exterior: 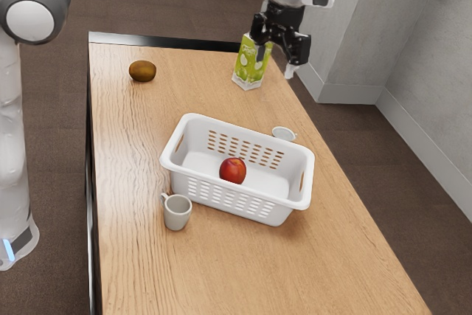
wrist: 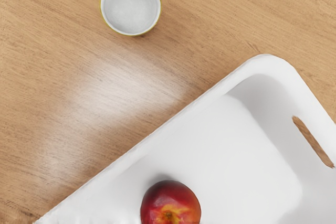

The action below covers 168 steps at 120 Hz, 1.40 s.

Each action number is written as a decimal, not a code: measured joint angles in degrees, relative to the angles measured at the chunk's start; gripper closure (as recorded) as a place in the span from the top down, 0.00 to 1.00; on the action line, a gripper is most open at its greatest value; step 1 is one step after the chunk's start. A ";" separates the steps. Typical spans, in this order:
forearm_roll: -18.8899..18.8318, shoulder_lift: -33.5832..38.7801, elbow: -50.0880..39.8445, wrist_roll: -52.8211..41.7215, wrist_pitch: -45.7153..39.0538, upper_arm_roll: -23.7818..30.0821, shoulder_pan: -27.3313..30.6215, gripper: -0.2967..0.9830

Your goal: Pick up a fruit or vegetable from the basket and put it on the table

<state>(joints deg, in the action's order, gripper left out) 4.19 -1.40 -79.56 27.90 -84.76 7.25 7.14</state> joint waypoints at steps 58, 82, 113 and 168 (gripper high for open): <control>4.25 -0.99 -6.56 61.60 1.49 -0.59 -1.55 0.77; 4.44 5.01 -19.28 68.37 -8.40 1.06 1.39 0.77; 5.03 8.98 -22.58 68.58 -12.64 0.36 -2.39 0.77; 6.67 12.39 -34.91 49.06 -18.73 0.85 -3.62 0.77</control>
<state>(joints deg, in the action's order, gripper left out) 10.85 11.00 -114.47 76.96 -103.50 8.10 3.52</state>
